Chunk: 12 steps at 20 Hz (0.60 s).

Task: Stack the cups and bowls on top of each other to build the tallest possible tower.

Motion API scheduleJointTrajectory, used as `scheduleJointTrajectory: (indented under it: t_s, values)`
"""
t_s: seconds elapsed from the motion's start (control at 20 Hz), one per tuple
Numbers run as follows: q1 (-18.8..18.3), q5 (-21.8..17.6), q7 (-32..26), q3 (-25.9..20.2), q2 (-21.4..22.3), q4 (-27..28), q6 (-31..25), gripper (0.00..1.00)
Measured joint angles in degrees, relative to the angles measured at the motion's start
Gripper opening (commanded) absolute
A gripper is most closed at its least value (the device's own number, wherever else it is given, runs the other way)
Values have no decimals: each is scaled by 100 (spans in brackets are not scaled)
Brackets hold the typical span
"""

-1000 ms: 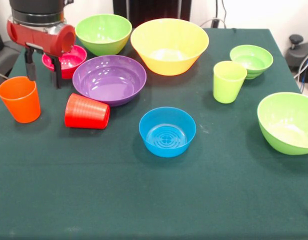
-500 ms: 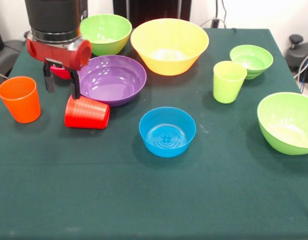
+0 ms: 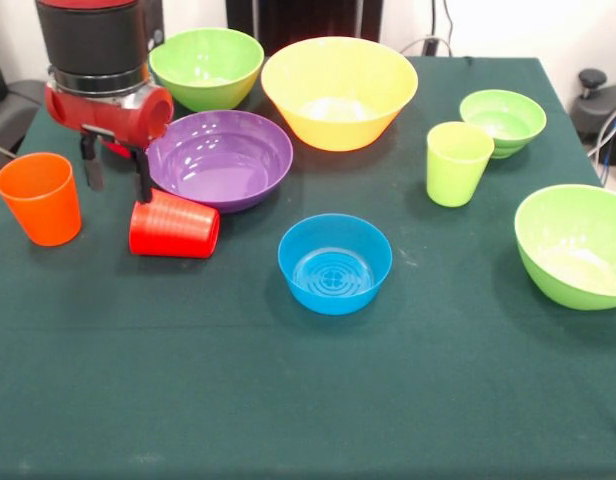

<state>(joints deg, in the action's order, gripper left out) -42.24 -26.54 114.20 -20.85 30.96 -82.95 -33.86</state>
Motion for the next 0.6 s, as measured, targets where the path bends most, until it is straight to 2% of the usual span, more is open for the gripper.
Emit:
scheduleJointTrajectory:
  t_s: [0.6]
  values:
    - [-242,-1,0,-97,536,-88,0,100]
